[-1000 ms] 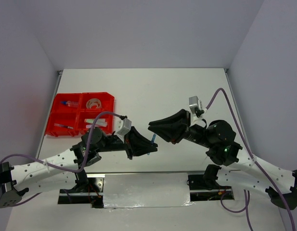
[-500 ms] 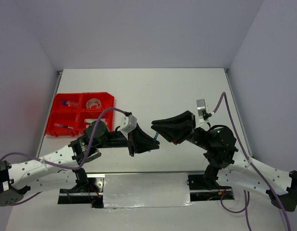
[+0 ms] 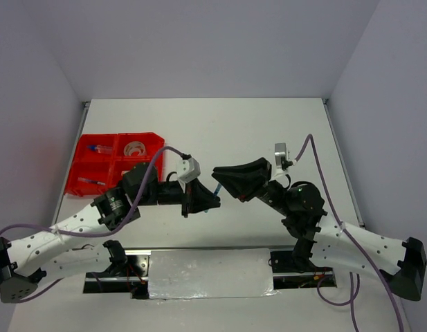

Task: Sort the stationery into containers
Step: Close the pen cap on the pen.

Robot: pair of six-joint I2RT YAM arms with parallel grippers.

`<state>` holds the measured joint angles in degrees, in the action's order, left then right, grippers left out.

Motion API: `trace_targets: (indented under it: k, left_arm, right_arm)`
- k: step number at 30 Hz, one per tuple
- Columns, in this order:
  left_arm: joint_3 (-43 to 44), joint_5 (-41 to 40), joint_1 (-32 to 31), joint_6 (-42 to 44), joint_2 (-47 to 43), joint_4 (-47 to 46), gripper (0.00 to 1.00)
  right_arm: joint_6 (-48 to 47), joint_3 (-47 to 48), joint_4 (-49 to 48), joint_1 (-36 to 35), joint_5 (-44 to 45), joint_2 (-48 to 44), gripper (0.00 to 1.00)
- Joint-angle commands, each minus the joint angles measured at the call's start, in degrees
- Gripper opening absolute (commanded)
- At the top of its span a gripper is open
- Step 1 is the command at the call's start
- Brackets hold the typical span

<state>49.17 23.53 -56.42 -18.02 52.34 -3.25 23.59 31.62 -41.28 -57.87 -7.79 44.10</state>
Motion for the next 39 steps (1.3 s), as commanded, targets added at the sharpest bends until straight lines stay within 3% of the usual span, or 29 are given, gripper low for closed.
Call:
trace_targets:
  k: [1, 4, 9, 13, 17, 21, 24, 27, 34, 39]
  left_arm:
    - [12.26, 5.28, 5.87, 0.63, -0.4, -19.43, 0.0]
    - [16.13, 11.44, 10.8, -1.66, 1.45, -20.83, 0.0]
    - [22.81, 15.49, 12.57, -0.87, 4.09, -18.55, 0.0]
    - [23.17, 15.59, 12.65, -1.41, 3.83, -21.01, 0.0]
    - [22.11, 12.51, 15.11, 0.27, 1.02, -20.14, 0.0]
    - [20.71, 12.33, 16.26, 1.76, 1.71, -15.66, 0.0]
    - [11.26, 9.01, 16.26, 1.24, -1.87, -18.35, 0.0]
    - [5.96, 6.8, 16.17, -0.34, -4.43, -19.96, 0.0]
    - [-5.56, 9.26, 13.63, -3.6, -9.44, -24.7, 0.0]
    - [-10.92, 7.5, 10.64, -3.34, -10.15, -23.74, 0.0]
  right_arm:
    - [1.36, -7.18, 16.24, -1.02, -6.35, 7.93, 0.0]
    - [3.21, -10.34, 13.16, -1.02, -8.03, 11.18, 0.0]
    - [6.19, -13.25, 8.16, -1.11, -12.33, 19.96, 0.0]
    - [9.45, -13.33, 0.25, -1.54, -16.37, 30.23, 0.0]
    - [10.86, -13.51, -3.72, -3.92, -16.03, 34.04, 0.0]
    - [11.3, -13.43, -1.27, -4.71, -14.63, 27.31, 0.0]
    - [10.16, -11.67, 6.8, -4.71, -12.87, 20.27, 0.0]
    - [10.07, -10.35, 8.93, -4.97, -13.82, 15.69, 0.01]
    - [10.16, -6.57, 11.48, -5.15, -14.97, 8.38, 0.22]
    - [7.79, -0.7, 16.92, -5.15, -10.68, 4.34, 0.27]
